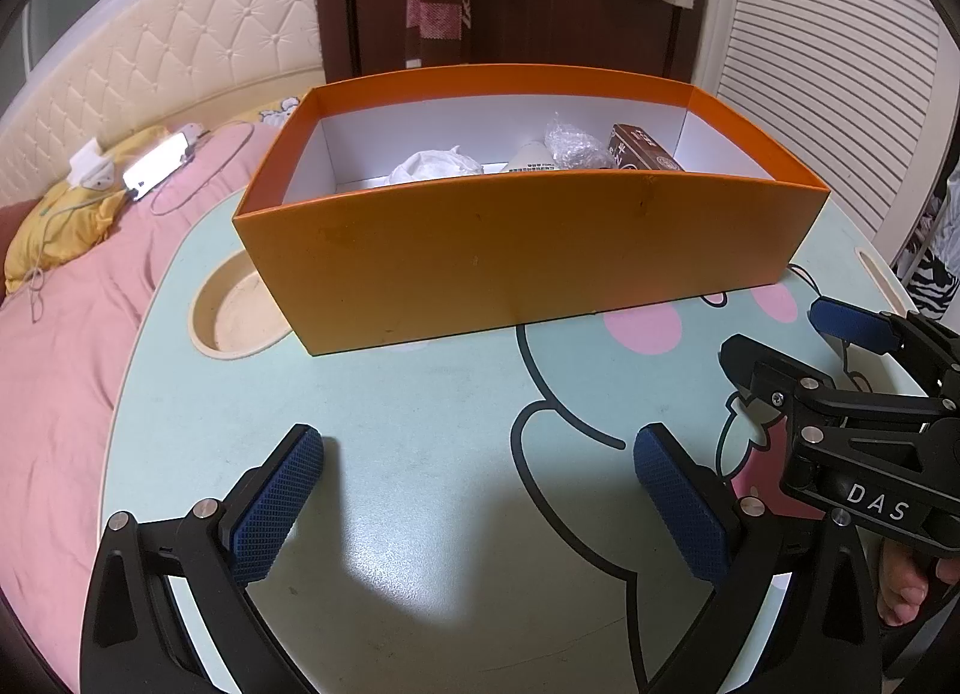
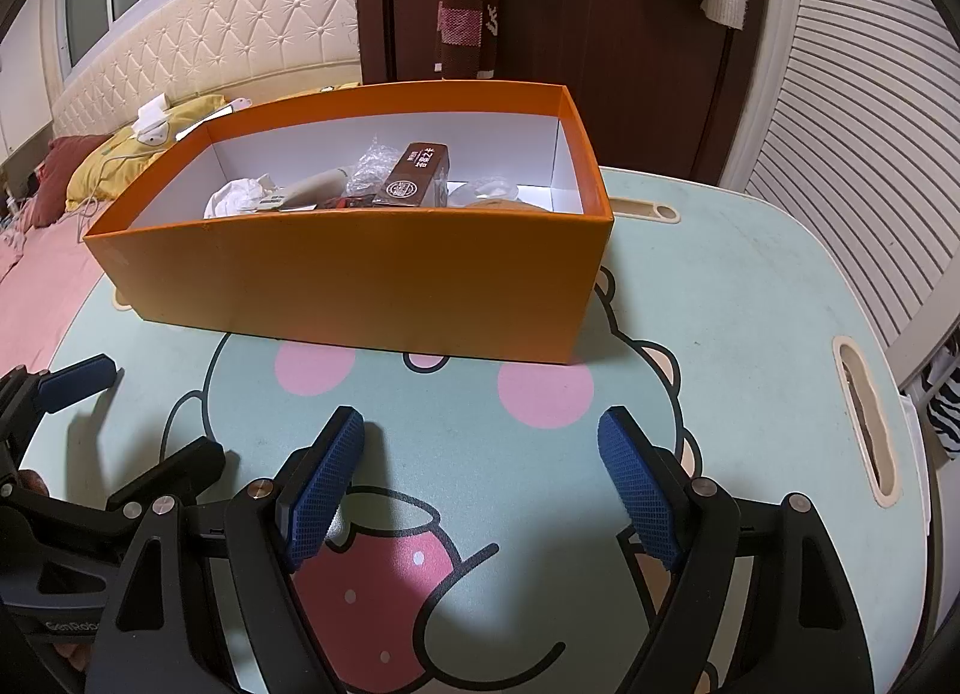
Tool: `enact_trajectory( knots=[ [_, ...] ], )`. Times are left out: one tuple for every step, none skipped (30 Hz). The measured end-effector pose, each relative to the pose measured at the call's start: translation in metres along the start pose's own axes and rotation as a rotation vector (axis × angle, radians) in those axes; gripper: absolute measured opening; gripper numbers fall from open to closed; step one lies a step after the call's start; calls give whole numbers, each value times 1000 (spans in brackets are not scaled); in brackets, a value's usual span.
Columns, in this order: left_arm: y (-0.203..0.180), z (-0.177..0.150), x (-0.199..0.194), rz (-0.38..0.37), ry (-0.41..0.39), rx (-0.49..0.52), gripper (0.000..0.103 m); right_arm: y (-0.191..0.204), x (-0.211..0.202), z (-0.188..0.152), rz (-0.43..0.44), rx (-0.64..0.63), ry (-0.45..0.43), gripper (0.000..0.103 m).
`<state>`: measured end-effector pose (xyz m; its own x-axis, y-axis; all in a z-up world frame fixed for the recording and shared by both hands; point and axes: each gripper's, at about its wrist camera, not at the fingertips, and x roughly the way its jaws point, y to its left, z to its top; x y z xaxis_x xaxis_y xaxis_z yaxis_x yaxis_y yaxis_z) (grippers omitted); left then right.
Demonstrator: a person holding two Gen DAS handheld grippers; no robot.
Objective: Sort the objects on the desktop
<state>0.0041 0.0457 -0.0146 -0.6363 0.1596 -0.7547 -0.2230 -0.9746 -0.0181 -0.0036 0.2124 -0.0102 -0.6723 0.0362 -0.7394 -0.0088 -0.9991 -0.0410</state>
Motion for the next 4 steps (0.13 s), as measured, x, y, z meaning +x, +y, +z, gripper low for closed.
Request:
enact_trajectory(
  knots=[
    [0,0,0,0,0,0,103,0,0,0,0,0,0,81],
    [0,0,0,0,0,0,103,0,0,0,0,0,0,81],
    [0,0,0,0,0,0,103,0,0,0,0,0,0,81],
    [0,0,0,0,0,0,103,0,0,0,0,0,0,81]
  ],
)
